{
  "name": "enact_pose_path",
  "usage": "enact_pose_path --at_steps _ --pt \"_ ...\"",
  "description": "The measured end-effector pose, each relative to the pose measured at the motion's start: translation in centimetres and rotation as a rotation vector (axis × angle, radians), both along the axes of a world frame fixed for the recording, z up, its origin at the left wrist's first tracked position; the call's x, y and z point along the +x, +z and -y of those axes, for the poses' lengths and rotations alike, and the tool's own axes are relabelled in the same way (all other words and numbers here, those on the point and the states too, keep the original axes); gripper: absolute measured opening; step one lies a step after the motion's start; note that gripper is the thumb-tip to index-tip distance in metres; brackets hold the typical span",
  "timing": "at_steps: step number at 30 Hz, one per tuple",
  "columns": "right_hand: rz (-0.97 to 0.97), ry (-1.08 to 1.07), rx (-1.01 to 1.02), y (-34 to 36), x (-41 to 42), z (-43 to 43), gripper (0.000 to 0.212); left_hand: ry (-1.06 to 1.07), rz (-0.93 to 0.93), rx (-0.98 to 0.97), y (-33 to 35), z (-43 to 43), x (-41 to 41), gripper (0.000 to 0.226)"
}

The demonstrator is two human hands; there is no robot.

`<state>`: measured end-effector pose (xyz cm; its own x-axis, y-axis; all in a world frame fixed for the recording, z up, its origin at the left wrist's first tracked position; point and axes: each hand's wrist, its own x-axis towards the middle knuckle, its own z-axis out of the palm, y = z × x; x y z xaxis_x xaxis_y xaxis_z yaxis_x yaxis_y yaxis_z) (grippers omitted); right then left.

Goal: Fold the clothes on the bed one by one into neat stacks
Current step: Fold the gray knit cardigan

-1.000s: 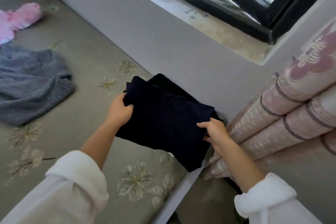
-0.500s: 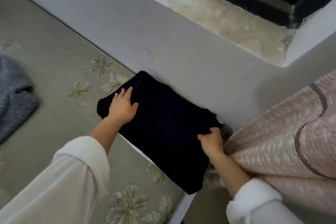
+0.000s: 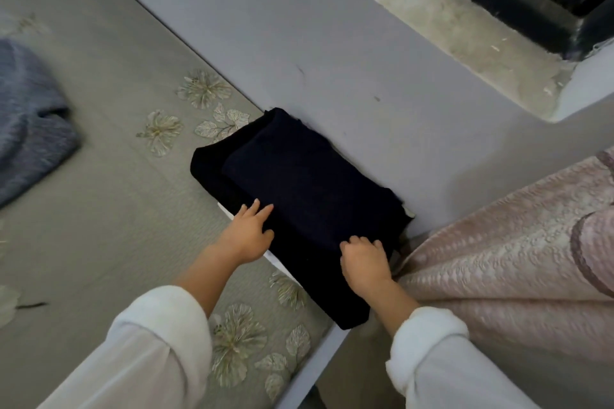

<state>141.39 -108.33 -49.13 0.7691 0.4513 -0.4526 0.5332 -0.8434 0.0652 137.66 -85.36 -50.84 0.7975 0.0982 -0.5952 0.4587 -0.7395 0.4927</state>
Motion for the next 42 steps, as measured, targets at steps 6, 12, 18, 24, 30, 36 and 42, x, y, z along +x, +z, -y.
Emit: enact_pose_path --at_steps 6,12,18,24,30,36,42 --pt "-0.264 0.052 -0.244 2.4 0.1 -1.4 0.027 0.032 0.002 -0.017 1.5 0.3 -2.9 0.06" --pt "-0.138 0.121 0.042 4.7 -1.3 -7.8 0.029 0.297 0.136 -0.016 3.4 -2.6 -8.7 0.055" --pt "-0.306 0.273 0.179 3.5 -6.8 -20.5 0.031 0.632 0.225 0.061 4.0 -9.3 -18.0 0.046" --pt "-0.437 0.287 0.171 -1.7 -14.9 -31.8 0.04 0.896 0.108 0.101 -0.4 -17.4 -30.3 0.042" --pt "-0.476 0.325 0.155 -7.4 -18.0 -41.6 0.046 1.002 0.078 0.24 -6.9 -26.7 -36.5 0.047" --pt "-0.383 0.373 0.264 -12.7 -17.4 -50.2 0.056 0.989 0.07 0.382 -15.0 -33.8 -37.9 0.055" --pt "-0.076 0.593 0.461 -17.3 -16.1 -60.5 0.066 1.053 0.205 0.542 -19.2 -34.8 -38.1 0.059"
